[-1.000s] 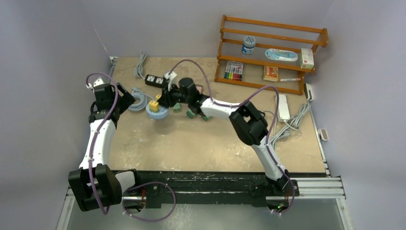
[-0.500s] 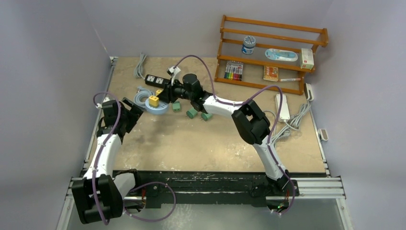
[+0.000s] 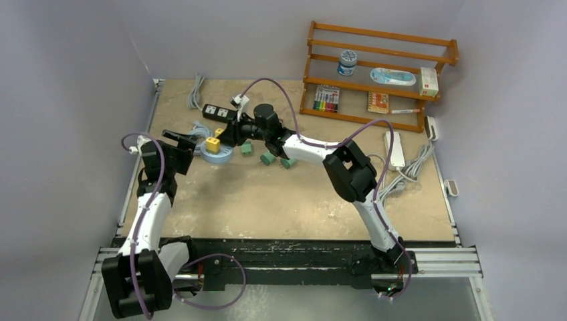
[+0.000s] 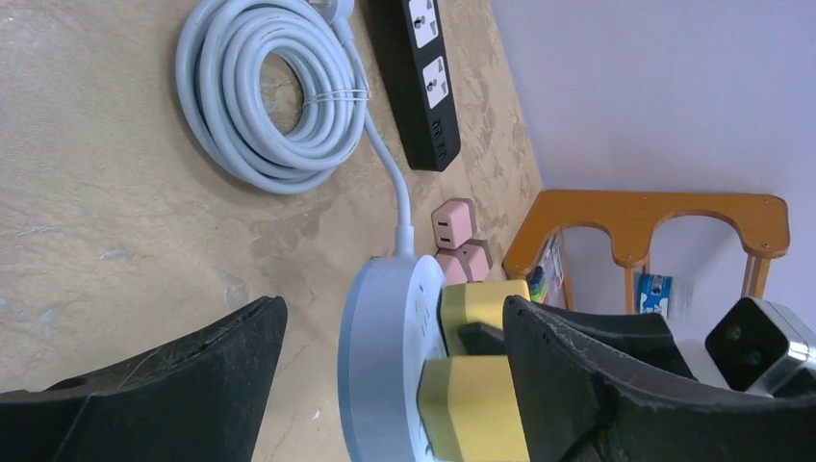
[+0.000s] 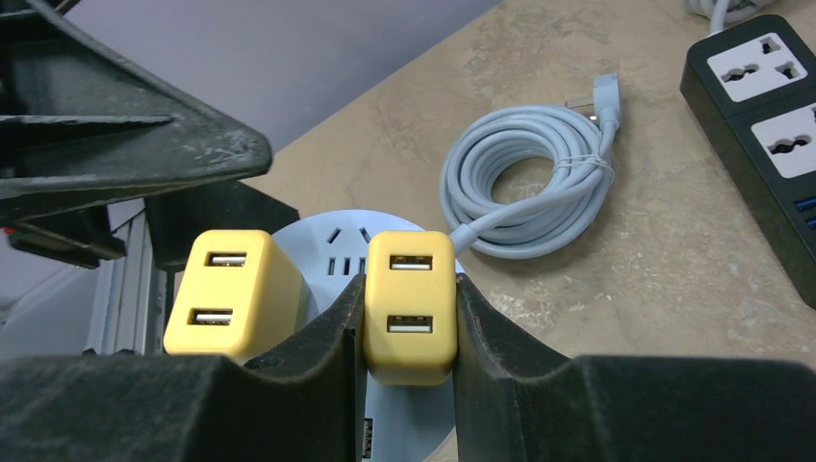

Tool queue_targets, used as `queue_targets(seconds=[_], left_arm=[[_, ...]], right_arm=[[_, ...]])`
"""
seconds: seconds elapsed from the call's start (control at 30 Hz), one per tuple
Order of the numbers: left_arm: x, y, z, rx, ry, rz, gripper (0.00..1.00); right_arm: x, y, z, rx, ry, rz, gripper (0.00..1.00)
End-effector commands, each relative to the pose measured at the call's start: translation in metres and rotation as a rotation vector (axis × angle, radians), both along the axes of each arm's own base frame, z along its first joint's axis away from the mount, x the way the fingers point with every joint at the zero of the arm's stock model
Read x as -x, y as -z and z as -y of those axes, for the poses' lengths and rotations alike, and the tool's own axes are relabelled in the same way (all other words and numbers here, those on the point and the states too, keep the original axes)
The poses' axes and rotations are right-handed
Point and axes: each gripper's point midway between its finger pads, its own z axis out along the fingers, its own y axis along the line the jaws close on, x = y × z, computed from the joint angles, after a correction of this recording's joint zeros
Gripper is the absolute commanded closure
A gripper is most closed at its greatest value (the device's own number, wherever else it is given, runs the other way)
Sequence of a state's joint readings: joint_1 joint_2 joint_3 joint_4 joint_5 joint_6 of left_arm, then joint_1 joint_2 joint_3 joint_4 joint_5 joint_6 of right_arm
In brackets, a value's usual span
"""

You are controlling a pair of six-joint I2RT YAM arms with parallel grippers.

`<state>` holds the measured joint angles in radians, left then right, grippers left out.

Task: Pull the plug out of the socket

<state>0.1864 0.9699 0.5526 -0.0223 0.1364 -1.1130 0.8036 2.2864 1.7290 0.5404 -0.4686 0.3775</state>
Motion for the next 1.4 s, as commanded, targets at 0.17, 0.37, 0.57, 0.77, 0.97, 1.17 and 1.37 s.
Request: queue_targets(seconds=[0.17,0.37,0.57,0.77,0.97,1.17,1.37], left_arm=[[-0.018,-0.002,0.009,0.071,0.031,0.067,0.23],[-0.015,0.005,0.012,0.088,0.038,0.068,0.28],[-0.018,0.007,0.012,0.080,0.046,0.078,0.42],[-0.020,0.007,0.014,0.078,0.063,0.084,0.77],[-0.015,0.014,0.005,0.031,0.031,0.043,1.00],[-0.007,0.013,-0.007,-0.044,-0.009,-0.004,1.00],[-0.001,0.017,-0.015,-0.086,-0.031,-0.036,1.00]], right_arm=[[0.020,-0.099,-0.011,-0.241,-0.121,0.173,1.00],[0.019,-0.099,-0.015,-0.257,-0.134,0.160,1.00],[0.032,-0.098,-0.016,-0.247,-0.204,0.181,1.00],[0.040,-0.099,-0.017,-0.255,-0.254,0.168,1.00],[0.043,-0.098,-0.015,-0.240,-0.267,0.168,1.00],[0.032,-0.091,-0.008,-0.185,-0.141,0.208,1.00],[0.069,-0.092,-0.005,-0.223,-0.369,0.164,1.00]])
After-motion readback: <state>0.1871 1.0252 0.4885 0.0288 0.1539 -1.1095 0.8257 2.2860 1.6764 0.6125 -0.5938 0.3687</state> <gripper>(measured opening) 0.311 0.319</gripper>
